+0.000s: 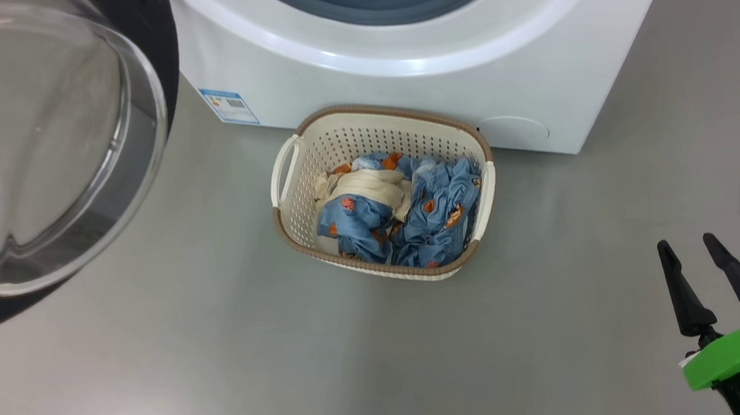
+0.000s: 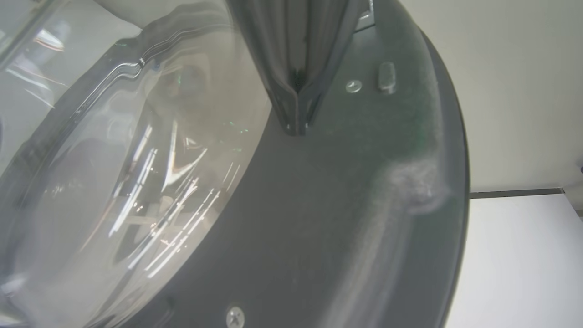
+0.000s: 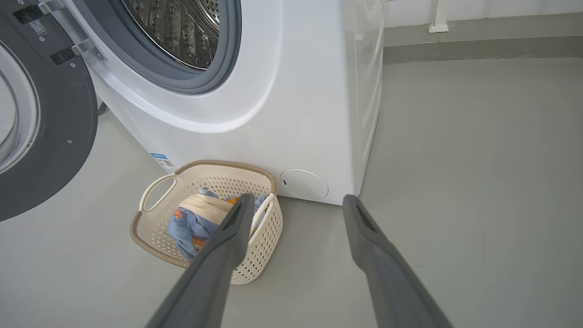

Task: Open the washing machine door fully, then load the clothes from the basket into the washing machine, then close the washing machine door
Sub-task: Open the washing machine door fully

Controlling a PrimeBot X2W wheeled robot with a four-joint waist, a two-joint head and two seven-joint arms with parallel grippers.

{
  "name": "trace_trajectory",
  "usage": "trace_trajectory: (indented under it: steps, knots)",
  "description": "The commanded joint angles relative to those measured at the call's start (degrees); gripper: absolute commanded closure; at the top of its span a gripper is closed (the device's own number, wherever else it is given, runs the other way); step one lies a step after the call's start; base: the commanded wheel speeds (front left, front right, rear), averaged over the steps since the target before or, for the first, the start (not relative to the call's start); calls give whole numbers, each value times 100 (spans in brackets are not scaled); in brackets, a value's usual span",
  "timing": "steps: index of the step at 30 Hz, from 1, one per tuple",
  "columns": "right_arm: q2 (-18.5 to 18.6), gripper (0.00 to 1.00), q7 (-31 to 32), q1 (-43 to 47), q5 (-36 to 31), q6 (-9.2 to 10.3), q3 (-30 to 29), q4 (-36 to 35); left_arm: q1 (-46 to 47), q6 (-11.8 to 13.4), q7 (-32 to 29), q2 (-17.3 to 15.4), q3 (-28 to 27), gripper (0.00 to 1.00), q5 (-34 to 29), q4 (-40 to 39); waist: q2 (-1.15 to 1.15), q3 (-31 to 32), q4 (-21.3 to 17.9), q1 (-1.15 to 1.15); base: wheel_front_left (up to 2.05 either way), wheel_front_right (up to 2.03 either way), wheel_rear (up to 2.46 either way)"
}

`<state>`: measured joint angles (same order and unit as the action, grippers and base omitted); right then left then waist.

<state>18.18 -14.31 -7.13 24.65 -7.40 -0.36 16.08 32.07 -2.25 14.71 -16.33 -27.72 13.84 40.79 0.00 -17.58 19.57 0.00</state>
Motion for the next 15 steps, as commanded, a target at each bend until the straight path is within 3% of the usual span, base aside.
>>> trace_trajectory:
  steps: [1,8,15]
  knots:
    - [118,0,-69,-97,-74,-9,137,-135,185,-15,29,-503,-250,100,-86,28,0,-128,-24,0,0,0,0]
    - [129,0,-69,-238,-100,-9,194,-125,536,-192,29,-707,-578,100,-172,452,0,-289,-89,0,0,0,0]
    - [78,0,-69,-300,-91,-9,267,-40,671,-328,29,-702,-844,100,-234,652,0,-203,-150,0,0,0,0]
